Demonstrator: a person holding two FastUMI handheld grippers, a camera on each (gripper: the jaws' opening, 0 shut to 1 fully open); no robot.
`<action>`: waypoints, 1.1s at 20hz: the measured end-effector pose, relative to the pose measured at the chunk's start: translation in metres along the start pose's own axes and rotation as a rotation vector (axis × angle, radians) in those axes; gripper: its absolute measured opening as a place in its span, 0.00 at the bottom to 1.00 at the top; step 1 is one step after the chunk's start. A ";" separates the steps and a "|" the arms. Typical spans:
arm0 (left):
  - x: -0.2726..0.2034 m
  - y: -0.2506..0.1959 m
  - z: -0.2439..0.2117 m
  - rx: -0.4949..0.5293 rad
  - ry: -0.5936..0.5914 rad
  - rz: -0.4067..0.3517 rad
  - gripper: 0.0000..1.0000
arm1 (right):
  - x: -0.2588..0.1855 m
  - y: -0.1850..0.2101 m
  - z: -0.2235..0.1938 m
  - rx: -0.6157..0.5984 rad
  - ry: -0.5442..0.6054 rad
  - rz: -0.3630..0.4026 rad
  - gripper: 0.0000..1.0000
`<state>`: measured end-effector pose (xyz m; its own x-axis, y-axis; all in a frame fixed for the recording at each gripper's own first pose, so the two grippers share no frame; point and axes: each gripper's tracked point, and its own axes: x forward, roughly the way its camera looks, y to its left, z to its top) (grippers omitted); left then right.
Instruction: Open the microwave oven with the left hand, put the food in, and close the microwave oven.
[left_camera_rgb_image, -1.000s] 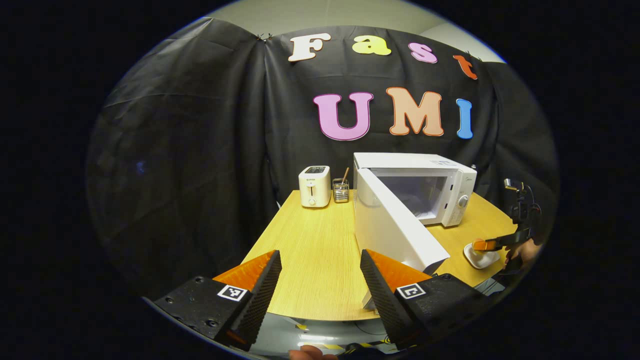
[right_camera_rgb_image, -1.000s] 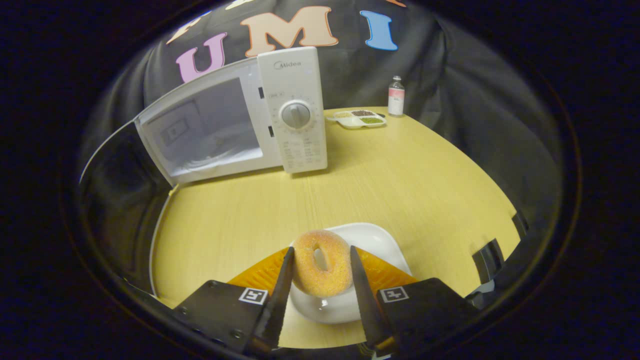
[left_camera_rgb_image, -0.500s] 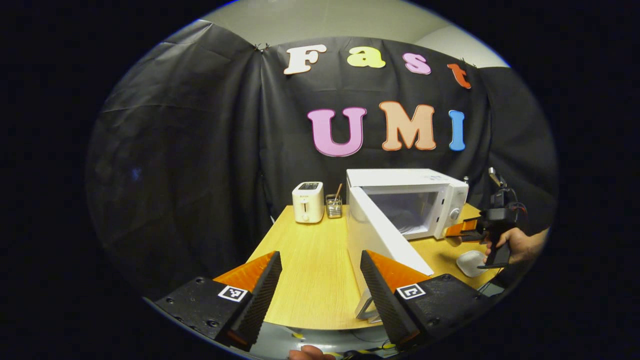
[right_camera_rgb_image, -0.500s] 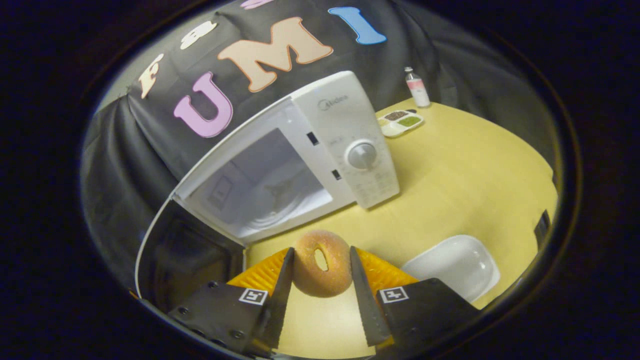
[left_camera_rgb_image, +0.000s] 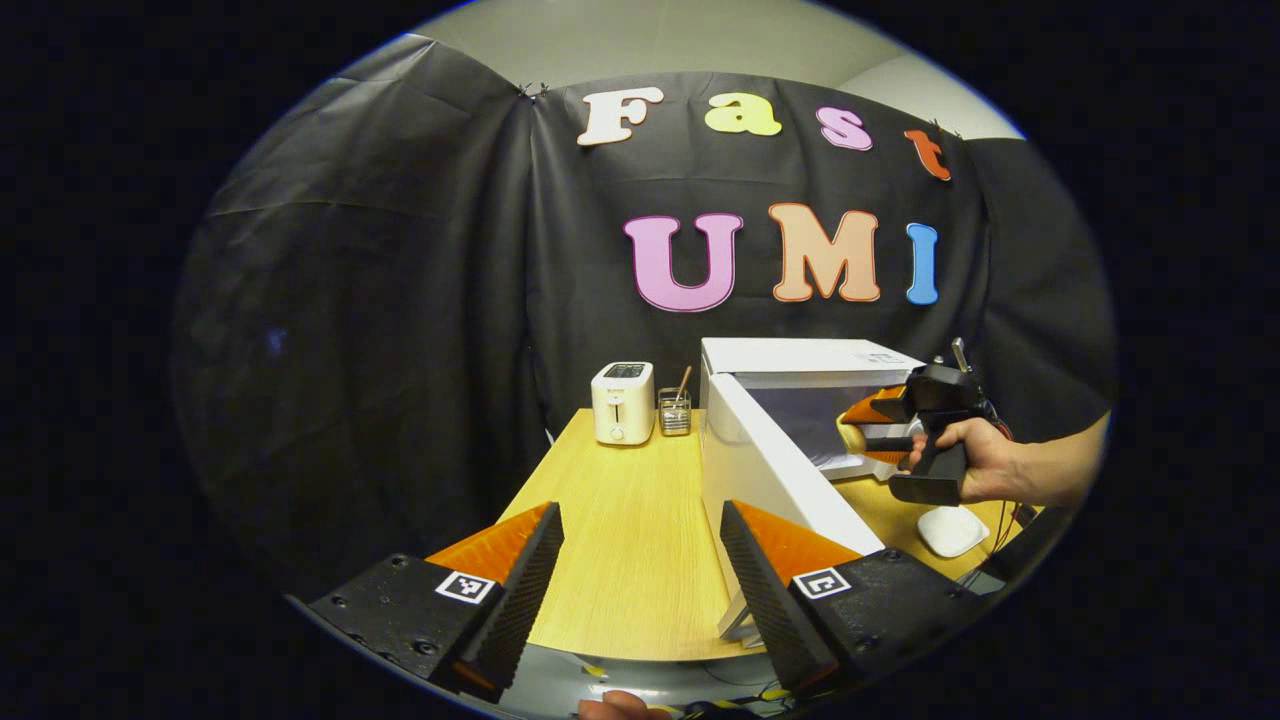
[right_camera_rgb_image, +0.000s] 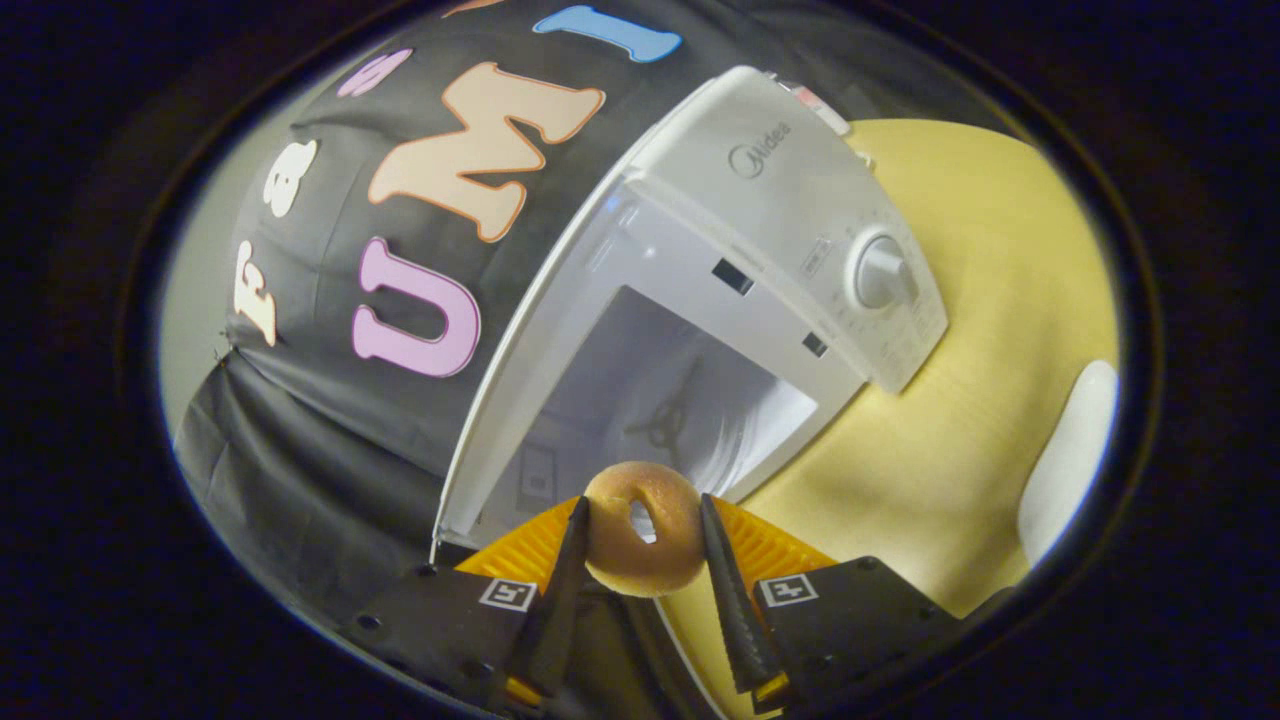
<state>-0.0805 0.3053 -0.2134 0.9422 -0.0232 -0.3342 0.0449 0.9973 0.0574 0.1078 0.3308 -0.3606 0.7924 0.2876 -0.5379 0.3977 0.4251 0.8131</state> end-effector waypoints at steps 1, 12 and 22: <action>0.001 0.001 -0.002 0.002 0.005 0.003 0.93 | 0.009 0.003 -0.001 0.031 -0.018 0.010 0.66; 0.014 0.003 -0.009 0.042 0.056 -0.023 0.93 | 0.095 0.006 0.001 0.115 -0.201 0.017 0.59; 0.012 0.023 -0.006 0.070 0.045 0.024 0.91 | 0.115 -0.016 -0.003 0.013 -0.216 -0.084 0.58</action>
<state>-0.0701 0.3283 -0.2220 0.9276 0.0054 -0.3735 0.0471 0.9902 0.1313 0.1914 0.3598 -0.4367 0.8363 0.0609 -0.5449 0.4711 0.4287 0.7709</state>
